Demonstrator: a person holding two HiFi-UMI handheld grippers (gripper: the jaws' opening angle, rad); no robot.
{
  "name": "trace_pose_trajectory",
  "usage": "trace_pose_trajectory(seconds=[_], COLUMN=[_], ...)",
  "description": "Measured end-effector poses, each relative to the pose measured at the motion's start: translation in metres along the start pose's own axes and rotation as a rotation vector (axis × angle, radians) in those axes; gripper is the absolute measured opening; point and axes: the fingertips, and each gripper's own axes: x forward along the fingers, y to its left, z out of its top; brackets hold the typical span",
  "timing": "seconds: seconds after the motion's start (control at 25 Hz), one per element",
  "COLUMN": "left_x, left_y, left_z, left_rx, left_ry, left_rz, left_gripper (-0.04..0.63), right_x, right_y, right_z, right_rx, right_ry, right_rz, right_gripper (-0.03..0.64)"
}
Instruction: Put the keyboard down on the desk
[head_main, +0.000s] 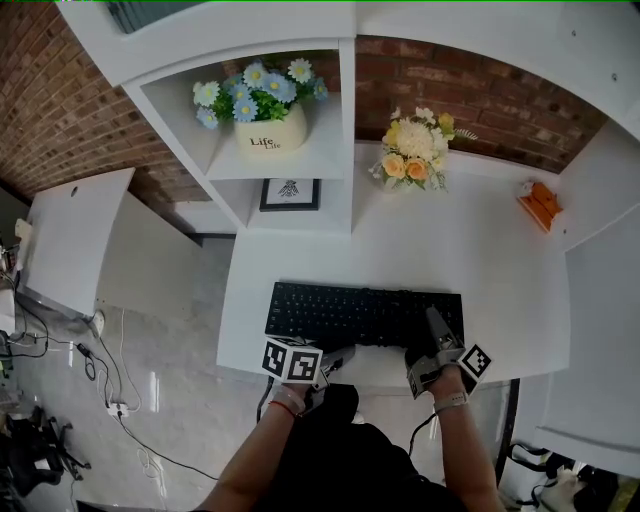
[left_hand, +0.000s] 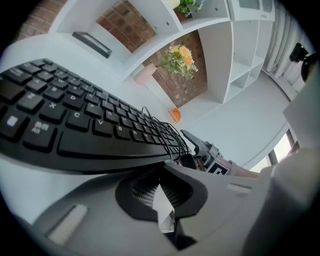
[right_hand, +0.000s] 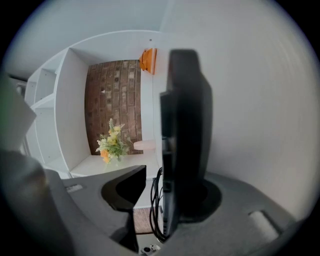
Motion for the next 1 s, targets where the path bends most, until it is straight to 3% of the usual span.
trace_pose_trajectory(seconds=[0.12, 0.36, 0.64, 0.72, 0.8, 0.88, 1.0], left_x=[-0.003, 0.004, 0.005, 0.005, 0.006, 0.007, 0.007], left_y=[0.002, -0.001, 0.003, 0.005, 0.005, 0.005, 0.007], left_z=[0.006, 0.001, -0.002, -0.003, -0.003, -0.004, -0.005], left_rx=[0.020, -0.031, -0.044, -0.044, -0.053, -0.063, -0.078], left_ry=[-0.008, -0.009, 0.035, 0.044, 0.043, 0.045, 0.060], left_rz=[0.037, -0.004, 0.014, 0.021, 0.019, 0.021, 0.026], left_gripper=[-0.006, -0.006, -0.006, -0.006, -0.006, -0.006, -0.006], right_x=[-0.004, -0.025, -0.050, -0.052, -0.051, -0.050, -0.051], right_y=[0.003, 0.005, 0.001, -0.007, -0.013, -0.018, -0.022], right_z=[-0.003, -0.024, -0.064, -0.070, -0.066, -0.065, -0.066], right_rx=[-0.038, -0.224, -0.616, -0.754, -0.883, -0.941, -0.965], right_ry=[0.055, 0.250, 0.554, 0.617, 0.638, 0.653, 0.669], right_rz=[0.020, 0.036, -0.019, -0.083, -0.150, -0.194, -0.225], right_gripper=[0.203, 0.220, 0.248, 0.234, 0.155, 0.055, 0.048])
